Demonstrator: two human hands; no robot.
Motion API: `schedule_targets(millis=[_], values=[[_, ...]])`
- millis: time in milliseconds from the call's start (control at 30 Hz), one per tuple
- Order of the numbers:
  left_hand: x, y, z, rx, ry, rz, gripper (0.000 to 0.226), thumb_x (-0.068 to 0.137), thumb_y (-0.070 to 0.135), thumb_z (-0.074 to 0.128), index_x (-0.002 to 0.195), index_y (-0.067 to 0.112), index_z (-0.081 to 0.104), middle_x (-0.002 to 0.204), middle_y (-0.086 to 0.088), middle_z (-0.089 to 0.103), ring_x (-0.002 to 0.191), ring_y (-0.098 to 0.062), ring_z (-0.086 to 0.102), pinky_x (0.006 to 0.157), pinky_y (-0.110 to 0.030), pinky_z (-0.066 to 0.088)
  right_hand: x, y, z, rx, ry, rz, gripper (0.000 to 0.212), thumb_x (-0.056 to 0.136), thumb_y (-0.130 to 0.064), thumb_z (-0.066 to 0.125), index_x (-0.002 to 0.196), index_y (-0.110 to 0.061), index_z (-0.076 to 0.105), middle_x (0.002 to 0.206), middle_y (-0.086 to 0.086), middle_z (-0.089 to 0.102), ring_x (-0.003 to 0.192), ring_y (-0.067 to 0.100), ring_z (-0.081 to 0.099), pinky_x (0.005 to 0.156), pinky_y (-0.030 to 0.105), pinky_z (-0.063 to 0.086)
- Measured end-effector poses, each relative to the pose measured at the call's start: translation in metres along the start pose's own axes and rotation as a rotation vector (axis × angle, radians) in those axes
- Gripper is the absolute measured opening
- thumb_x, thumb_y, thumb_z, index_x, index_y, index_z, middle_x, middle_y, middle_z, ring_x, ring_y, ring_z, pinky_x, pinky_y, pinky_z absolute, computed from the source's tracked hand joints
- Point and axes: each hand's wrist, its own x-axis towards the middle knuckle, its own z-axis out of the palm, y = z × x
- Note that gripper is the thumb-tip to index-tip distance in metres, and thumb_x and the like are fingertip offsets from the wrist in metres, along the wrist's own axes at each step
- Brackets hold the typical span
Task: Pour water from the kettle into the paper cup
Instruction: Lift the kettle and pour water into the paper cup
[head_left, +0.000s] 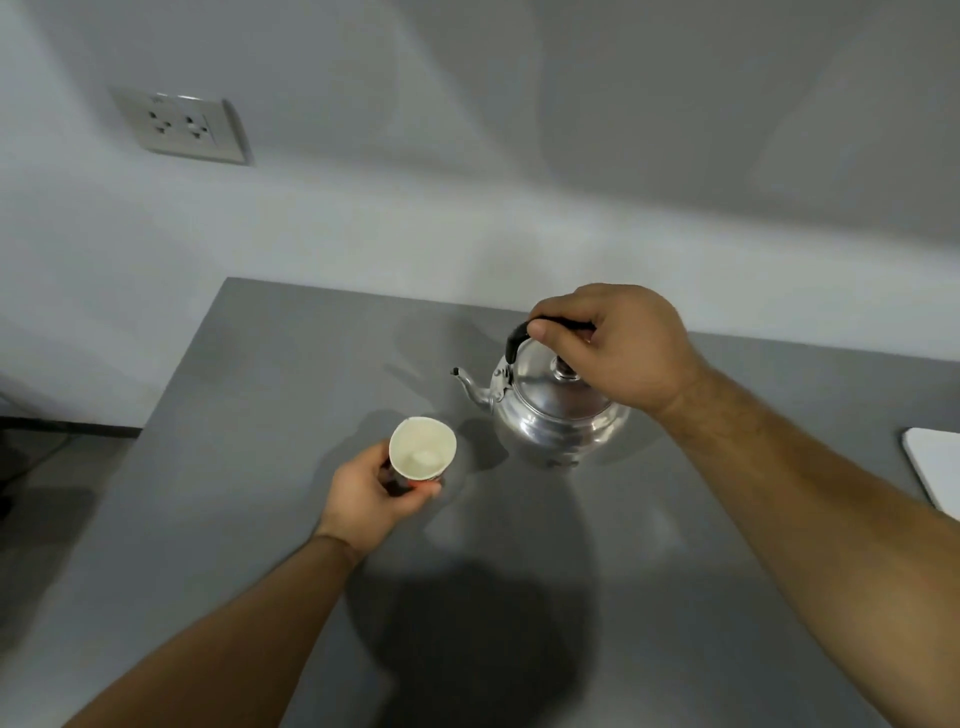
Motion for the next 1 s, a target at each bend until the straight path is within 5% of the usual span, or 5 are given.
schedule_targets(millis=[400,633,800,1000], values=[[0.002,-0.004,0.001,-0.022,0.007,-0.017,0.051,0.062,0.036,0.096,0.109,0.039,0.076,0.105,0.0,0.085,0.105,-0.024,0.08,0.098,-0.053,0.061,-0.032,-0.026,0.01,-0.23,-0.135,-0.069,0.047,0.091,-0.072,0.037,0.111,-0.05,0.074,0.084,-0.014,0.074,0.085,0.013,0.069,0.074,0.036,0.057],[0.0,-0.002,0.0,0.007,-0.009,0.027,0.047,0.067,0.029,0.095,0.106,0.043,0.073,0.106,-0.007,0.083,0.104,-0.026,0.079,0.096,-0.048,0.062,-0.025,-0.047,0.014,-0.357,-0.171,-0.131,0.037,0.099,-0.064,0.046,0.102,-0.043,0.076,0.076,-0.009,0.072,0.078,0.019,0.066,0.067,0.032,0.053],[-0.001,0.003,-0.002,0.022,-0.022,0.053,0.051,0.064,0.036,0.095,0.103,0.059,0.071,0.106,0.01,0.082,0.102,-0.012,0.078,0.095,-0.033,0.062,-0.017,-0.06,0.018,-0.462,-0.215,-0.174,0.04,0.101,-0.059,0.044,0.097,-0.037,0.077,0.075,-0.007,0.07,0.076,0.021,0.064,0.063,0.031,0.049],[0.001,-0.001,-0.001,0.007,-0.024,0.048,0.051,0.062,0.039,0.094,0.103,0.057,0.071,0.103,-0.004,0.082,0.1,-0.025,0.079,0.094,-0.042,0.063,-0.011,-0.075,0.02,-0.549,-0.271,-0.212,0.04,0.104,-0.053,0.045,0.096,-0.033,0.078,0.071,-0.004,0.064,0.072,0.023,0.061,0.058,0.028,0.035]])
